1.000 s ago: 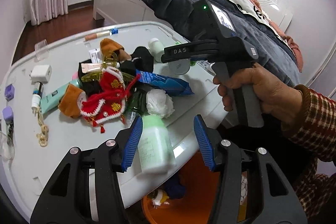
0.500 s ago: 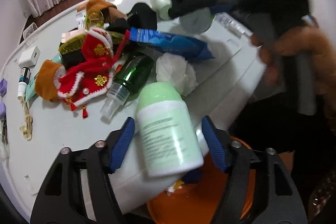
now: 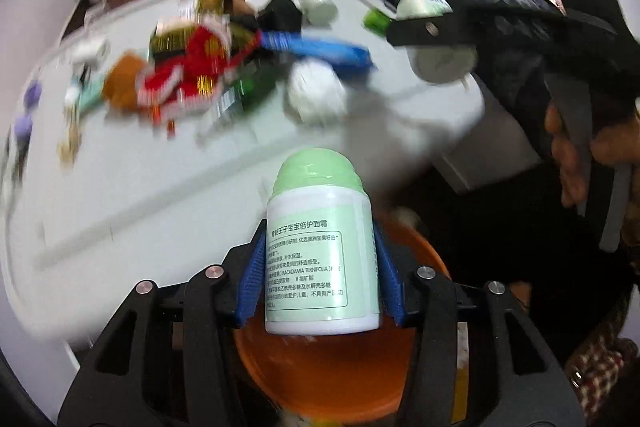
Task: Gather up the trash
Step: 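Drop the cream jar and pump bottle from both tools into the orange bucket, then grasp the orange sock with the left tool while the right tool grasps the orange glove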
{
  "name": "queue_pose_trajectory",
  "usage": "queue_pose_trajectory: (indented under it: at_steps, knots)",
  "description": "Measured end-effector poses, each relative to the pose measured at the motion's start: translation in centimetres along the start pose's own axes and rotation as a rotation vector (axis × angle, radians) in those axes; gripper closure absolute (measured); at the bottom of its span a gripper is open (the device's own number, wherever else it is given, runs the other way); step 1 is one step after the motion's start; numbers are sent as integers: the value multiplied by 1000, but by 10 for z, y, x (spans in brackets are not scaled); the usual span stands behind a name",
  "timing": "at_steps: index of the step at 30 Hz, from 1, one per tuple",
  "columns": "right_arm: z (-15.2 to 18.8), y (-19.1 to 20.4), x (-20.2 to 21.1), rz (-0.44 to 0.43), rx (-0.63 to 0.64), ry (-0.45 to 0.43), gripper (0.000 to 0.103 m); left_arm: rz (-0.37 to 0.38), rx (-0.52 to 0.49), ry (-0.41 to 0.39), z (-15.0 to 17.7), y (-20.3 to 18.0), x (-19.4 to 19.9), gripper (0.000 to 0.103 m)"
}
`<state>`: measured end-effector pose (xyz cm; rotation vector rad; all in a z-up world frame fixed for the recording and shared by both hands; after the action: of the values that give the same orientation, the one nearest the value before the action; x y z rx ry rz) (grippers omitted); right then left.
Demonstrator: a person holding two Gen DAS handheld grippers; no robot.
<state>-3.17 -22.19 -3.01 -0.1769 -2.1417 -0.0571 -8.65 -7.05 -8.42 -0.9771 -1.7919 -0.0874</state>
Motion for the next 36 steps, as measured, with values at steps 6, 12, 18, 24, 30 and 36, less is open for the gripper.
queue_pose_trajectory:
  at_steps: [6, 12, 18, 24, 30, 36]
  knots:
    - [98, 34, 9, -145, 72, 185, 28, 61, 172, 169, 78, -4, -16, 55]
    - [143, 53, -2, -174, 89, 295, 27, 80, 283, 284, 110, 7, -38, 52]
    - [157, 44, -12, -212, 1, 388, 15, 43, 348, 277, 117, 20, -32, 28]
    - [113, 33, 10, -187, 3, 237, 15, 20, 324, 110, 78, 21, -3, 28]
    - [11, 28, 46, -151, 12, -33, 7, -110, 289, -153, -7, 60, 51, 27]
    - [-52, 16, 49, -72, -50, -256, 6, -256, 430, -282, -73, 128, 54, 22]
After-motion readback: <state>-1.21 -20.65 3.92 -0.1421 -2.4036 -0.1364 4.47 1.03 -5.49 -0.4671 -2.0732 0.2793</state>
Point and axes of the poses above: each gripper's, at about its wrist camera, not at the fingertips, and x roughly against the way its jaws point, y to its left, z to its underside, the point moved 5 cm from there along -x, roughly the way its jaws point, and after that the axes turned 11 degrees about z, right-handed, at the moved point
